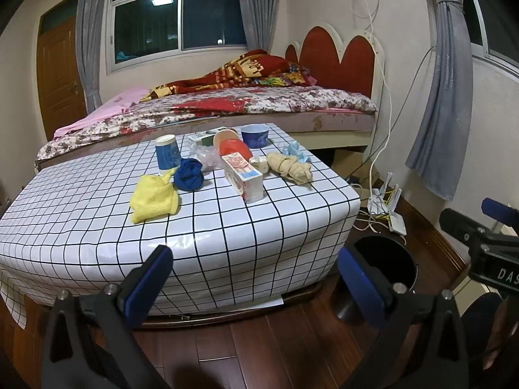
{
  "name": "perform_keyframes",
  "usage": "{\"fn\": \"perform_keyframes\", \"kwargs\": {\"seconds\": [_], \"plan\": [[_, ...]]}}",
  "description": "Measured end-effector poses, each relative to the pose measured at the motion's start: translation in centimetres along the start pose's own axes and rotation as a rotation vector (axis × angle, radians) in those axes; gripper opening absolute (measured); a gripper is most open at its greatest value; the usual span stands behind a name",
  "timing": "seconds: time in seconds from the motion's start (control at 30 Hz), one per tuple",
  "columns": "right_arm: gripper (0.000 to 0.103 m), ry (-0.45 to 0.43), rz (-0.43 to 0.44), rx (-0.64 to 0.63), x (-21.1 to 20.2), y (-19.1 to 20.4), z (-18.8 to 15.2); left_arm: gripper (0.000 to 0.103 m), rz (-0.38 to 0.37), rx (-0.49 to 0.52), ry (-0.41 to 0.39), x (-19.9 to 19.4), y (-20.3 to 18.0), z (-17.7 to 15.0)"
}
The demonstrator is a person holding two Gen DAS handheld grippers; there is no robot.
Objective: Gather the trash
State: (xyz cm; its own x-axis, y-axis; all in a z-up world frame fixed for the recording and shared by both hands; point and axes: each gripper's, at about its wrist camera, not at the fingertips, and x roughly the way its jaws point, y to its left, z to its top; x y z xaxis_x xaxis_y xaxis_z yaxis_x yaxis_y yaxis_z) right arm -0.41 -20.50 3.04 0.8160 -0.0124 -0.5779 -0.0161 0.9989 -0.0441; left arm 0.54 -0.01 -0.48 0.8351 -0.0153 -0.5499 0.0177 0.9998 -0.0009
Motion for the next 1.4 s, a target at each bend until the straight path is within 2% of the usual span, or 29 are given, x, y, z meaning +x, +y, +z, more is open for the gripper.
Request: {"fn": "perform_keyframes", "kwargs": {"seconds": [1.4], "plan": [[0.102, -0.001, 0.005, -0.001, -0.29, 0.59, -0.52, 0.102, 0.0, -0.012, -0.003, -0.2, 0.35, -0.11]]}}
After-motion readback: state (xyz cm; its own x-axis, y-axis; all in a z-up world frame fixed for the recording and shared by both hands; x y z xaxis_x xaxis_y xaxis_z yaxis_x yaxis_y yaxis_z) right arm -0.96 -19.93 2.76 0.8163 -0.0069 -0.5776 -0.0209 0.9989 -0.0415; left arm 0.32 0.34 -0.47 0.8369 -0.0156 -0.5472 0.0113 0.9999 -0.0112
